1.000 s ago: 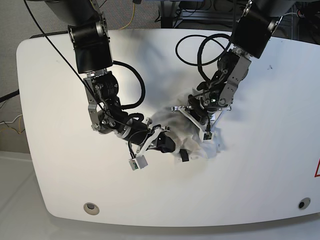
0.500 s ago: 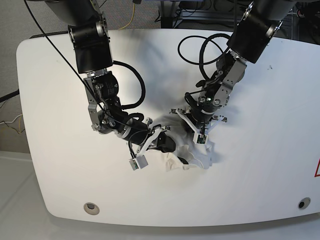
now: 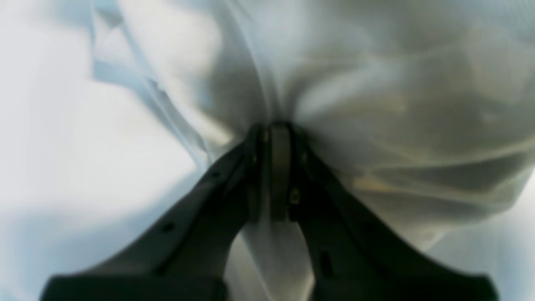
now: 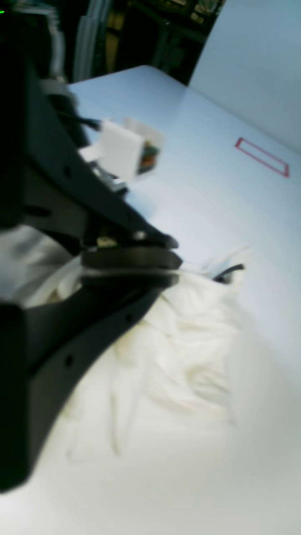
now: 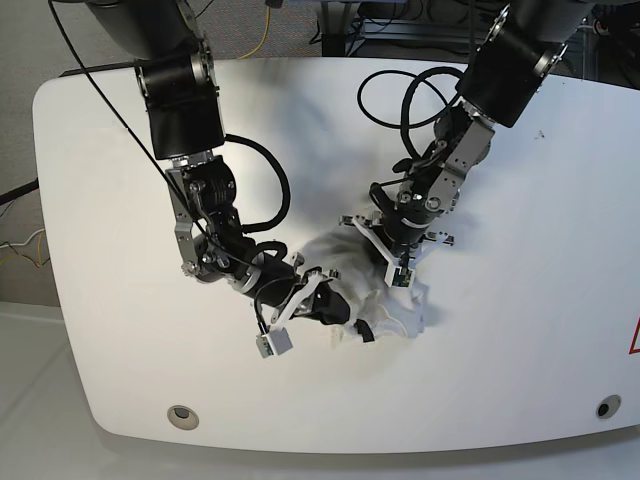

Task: Fold the T-shirt properly
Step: 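Hold the shirt with both grippers and fold it toward the right gripper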

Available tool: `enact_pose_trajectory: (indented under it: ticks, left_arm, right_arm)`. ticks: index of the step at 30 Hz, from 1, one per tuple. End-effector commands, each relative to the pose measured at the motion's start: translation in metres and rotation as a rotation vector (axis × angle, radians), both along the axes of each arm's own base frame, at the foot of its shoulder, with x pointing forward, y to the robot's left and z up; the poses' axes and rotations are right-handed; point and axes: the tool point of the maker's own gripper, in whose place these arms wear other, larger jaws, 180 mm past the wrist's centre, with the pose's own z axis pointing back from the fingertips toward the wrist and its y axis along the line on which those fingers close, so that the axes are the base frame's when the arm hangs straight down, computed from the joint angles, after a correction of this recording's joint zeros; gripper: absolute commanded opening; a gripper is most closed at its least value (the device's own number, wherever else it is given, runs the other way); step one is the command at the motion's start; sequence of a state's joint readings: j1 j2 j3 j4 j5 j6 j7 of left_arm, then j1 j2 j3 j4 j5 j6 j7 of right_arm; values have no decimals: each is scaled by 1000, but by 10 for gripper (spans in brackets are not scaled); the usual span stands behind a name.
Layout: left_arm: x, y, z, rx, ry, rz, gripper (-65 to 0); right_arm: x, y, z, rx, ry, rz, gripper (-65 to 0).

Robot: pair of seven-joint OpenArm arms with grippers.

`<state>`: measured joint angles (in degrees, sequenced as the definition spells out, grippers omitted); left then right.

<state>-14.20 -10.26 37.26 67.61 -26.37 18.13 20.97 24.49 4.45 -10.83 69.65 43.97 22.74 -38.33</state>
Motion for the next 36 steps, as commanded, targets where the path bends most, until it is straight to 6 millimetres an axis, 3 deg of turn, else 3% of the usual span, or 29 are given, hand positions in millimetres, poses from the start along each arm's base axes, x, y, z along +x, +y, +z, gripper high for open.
enact_pose_trajectory:
  ticks: [1,6,10,20,32,36]
  left_arm:
    - [-41,17,-42,66,219,15,-625]
    - [-58,14,-52,66,260,7,-625]
    - [-57,7,-44,46,239,-6,-625]
    - [-76,-8,-40,13,261,-37,-625]
    - [-90,2,-49,33,296,-37,-625]
    - [-98,3,-53,35,312,-37,-625]
  right_arm:
    - [16,1,21,43,-54,-17,-645]
    - [26,-2,13,44,-24,-37,-645]
    - [32,5,12,59,-19,-43,-645]
    - [39,16,11,67,-59,-51,-642]
    - [39,20,8,66,-62,-50,-644]
    - [40,12,6,53,-61,-58,-644]
